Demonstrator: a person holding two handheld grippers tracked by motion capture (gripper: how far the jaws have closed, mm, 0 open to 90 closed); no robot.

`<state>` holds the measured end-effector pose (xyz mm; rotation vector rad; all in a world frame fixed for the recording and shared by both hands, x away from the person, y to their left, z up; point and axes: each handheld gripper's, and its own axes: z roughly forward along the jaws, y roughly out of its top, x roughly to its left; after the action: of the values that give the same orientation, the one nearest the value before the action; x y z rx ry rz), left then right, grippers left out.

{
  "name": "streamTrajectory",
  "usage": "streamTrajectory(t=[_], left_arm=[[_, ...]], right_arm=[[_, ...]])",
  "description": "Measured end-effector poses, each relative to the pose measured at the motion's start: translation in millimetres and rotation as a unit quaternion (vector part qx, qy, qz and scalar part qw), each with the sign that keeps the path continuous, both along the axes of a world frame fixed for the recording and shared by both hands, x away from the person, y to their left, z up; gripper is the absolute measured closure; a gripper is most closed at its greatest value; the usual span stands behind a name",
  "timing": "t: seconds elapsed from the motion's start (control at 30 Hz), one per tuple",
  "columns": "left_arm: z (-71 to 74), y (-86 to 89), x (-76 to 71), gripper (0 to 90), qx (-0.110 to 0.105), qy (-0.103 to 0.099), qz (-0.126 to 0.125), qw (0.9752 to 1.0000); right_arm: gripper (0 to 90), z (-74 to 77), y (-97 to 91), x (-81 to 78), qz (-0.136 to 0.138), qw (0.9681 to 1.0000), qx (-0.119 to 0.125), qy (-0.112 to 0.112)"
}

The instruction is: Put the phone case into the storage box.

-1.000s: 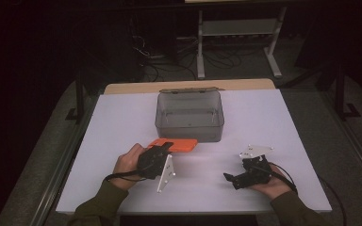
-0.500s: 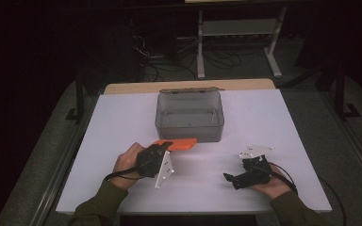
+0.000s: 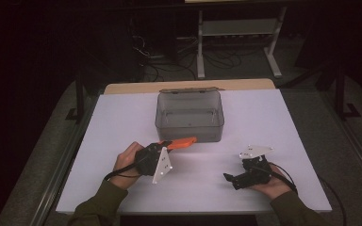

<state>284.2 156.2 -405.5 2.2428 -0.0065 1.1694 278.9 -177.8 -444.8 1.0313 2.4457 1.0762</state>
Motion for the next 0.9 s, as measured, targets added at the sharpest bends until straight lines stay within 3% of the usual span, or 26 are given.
streamTrajectory(t=[0.4, 0.67, 0.9], left_arm=[[4.1, 7.3, 6.4, 79.5, -0.037, 0.039, 0.008, 0.9985], [7.2, 12.2, 11.4, 79.5, -0.069, 0.073, 0.012, 0.9949], [9.2, 16.6, 15.6, 79.5, -0.099, 0.105, 0.014, 0.9894]], right_arm=[[0.3, -0.1, 0.1, -0.1, 0.0, 1.0, -0.001, 0.001], [0.3, 0.0, 0.0, 0.0, 0.0, 1.0, -0.001, 0.0], [0.3, -0.2, 0.2, -0.1, 0.001, 1.0, -0.002, 0.001]])
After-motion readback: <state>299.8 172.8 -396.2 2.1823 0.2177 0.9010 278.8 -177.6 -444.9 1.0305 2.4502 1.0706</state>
